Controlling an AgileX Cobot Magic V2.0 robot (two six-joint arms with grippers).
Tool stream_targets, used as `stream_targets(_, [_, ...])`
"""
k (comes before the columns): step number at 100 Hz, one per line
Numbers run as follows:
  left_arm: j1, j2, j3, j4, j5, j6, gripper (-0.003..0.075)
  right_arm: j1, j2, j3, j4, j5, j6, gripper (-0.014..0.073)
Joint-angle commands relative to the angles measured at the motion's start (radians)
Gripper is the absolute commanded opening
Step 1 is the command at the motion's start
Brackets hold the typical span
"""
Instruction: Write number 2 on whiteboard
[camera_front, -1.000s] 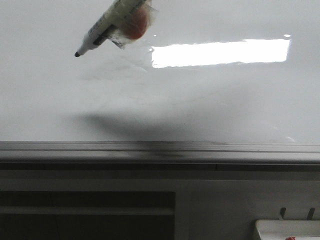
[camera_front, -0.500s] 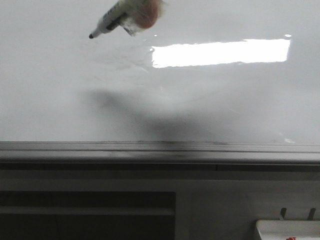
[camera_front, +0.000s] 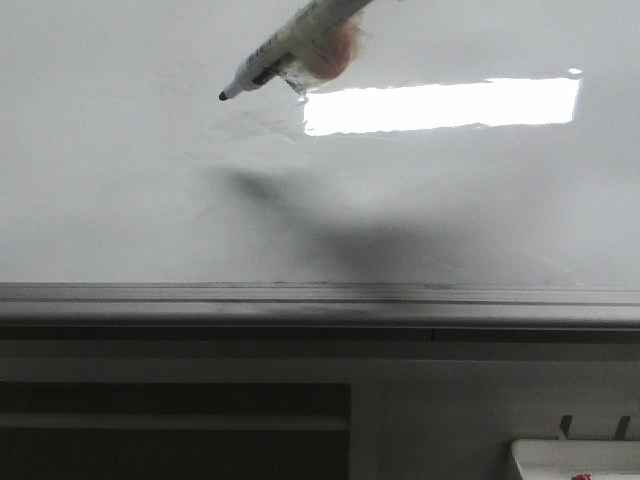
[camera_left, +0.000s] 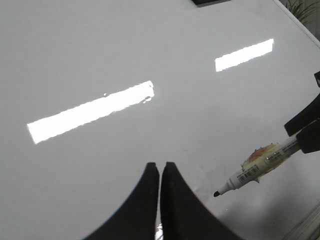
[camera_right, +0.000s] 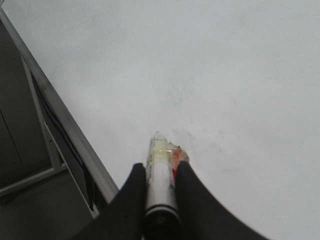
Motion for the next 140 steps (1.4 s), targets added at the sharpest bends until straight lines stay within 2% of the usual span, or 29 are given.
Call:
stream_targets(1, [0.0,0.004,-0.03,-0.015,-0.074,-0.008,-0.002,-0.006,-0.019,-0.036,-0.009,-0.079,0.001,-0.0062])
stream_targets(29, [0.0,0.004,-0.03,-0.015,-0.074,-0.008,-0.002,-0.049,0.056,-0.146,-0.014,-0.03,-0.013,-0.0062])
stream_targets(46, [0.0,0.004,-0.03,-0.015,-0.088,-0.008,-0.002,-0.068,0.1,-0.204,-0.023,0.085,-0.013,-0.0062])
stream_targets(66, [0.0,0.004,-0.03,-0.015,-0.088,-0.008,-0.002,-0.082,0.132,-0.208,-0.04,0.068,-0.013,-0.0062])
stream_targets(96, [0.0,0.004,-0.03,-0.015,-0.099,-0.008,-0.002,-0.164,0.133,-0.208,-0.044,0.012,-0.013,-0.0062])
stream_targets(108, [0.0,0.004,-0.03,-0.015,-0.103,-0.008,-0.002,-0.181,0.1,-0.208,-0.046,0.065,-0.013,-0.0062])
stream_targets(125, [0.0,0.004,-0.03,-0.015,-0.103,-0.008,-0.002,-0.193,0.06,-0.192,-0.055,0.214,-0.013,-0.006])
stream_targets(140, [0.0,0.004,-0.03,-0.015,-0.103,-0.008,-0.002,-0.191,0.056,-0.145,-0.009,0.239,-0.013,-0.006])
